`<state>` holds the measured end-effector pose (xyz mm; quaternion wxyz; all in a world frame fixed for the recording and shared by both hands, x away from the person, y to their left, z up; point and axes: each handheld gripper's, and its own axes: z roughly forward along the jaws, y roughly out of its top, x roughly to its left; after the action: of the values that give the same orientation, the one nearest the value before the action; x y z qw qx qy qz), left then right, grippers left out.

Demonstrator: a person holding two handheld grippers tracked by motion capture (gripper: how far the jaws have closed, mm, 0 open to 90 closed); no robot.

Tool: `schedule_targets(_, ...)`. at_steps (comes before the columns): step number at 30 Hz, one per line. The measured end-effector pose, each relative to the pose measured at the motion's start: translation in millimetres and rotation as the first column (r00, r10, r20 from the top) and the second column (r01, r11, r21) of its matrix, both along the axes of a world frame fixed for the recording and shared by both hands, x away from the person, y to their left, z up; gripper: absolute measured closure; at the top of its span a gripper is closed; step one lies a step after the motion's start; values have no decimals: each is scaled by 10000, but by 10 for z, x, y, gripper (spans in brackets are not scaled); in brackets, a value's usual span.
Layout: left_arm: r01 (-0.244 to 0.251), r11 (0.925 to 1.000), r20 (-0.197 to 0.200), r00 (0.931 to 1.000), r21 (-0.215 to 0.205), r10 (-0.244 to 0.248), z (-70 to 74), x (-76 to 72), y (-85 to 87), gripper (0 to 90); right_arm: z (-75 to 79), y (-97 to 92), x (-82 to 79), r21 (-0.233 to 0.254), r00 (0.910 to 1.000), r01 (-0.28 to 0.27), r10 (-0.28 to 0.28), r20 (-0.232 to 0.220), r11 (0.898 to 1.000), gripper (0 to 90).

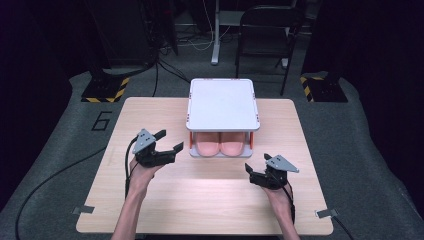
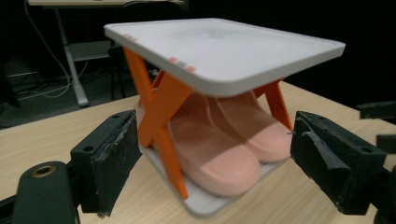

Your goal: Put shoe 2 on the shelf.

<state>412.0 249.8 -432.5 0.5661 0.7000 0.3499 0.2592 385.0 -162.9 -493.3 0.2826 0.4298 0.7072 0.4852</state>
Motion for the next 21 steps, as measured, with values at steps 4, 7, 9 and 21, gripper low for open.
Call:
schedule_targets(4, -254, 9996, -7, 9997, -87, 254, -114, -147, 126, 154, -26, -85, -73, -23, 9999, 134, -134, -70, 9999, 157)
schedule_targets(7, -375, 9991, -6, 9993, 216, 375, -197, -255, 217, 154, -42, -159, -124, 11, 9997, 250, -249, -77, 9997, 160)
schedule_targets(9, -559, 9983, -124, 9983, 180, 561, -239, -318, 291, 154, -36, -203, -162, 94, 9993, 368, -368, -35, 9993, 163)
schedule_targets(21, -1007, 9948, -376, 9943, -176, 1000, -373, -444, 491, 156, 17, -398, -282, 68, 9969, 775, -776, 153, 9970, 177)
